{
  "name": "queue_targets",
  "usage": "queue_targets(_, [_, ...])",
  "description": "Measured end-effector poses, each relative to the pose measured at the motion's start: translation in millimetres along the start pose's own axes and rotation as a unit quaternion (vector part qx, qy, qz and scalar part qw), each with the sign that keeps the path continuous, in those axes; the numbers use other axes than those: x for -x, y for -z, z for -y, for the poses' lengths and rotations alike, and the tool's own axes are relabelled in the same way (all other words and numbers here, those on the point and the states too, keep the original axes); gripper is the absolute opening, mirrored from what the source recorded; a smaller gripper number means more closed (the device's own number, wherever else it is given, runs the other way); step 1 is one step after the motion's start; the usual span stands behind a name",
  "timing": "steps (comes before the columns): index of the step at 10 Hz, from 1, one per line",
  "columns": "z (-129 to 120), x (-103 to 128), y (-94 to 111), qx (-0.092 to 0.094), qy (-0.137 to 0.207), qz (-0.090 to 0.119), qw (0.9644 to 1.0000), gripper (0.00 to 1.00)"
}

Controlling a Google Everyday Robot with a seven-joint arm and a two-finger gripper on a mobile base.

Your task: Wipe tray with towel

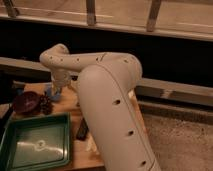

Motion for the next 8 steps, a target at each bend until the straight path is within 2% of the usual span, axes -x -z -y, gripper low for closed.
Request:
queue_targets(2, [1.0,2.0,-3.4,0.0,-0.001,0.008,1.0,0.8])
queue_targets(6, [2.5,2.1,-5.2,-0.002,-0.006,0.006,1.0,0.8])
queue_targets(8, [19.9,-1.2,-18.0,-0.03,-0.021,-0.007,0.9993,0.8])
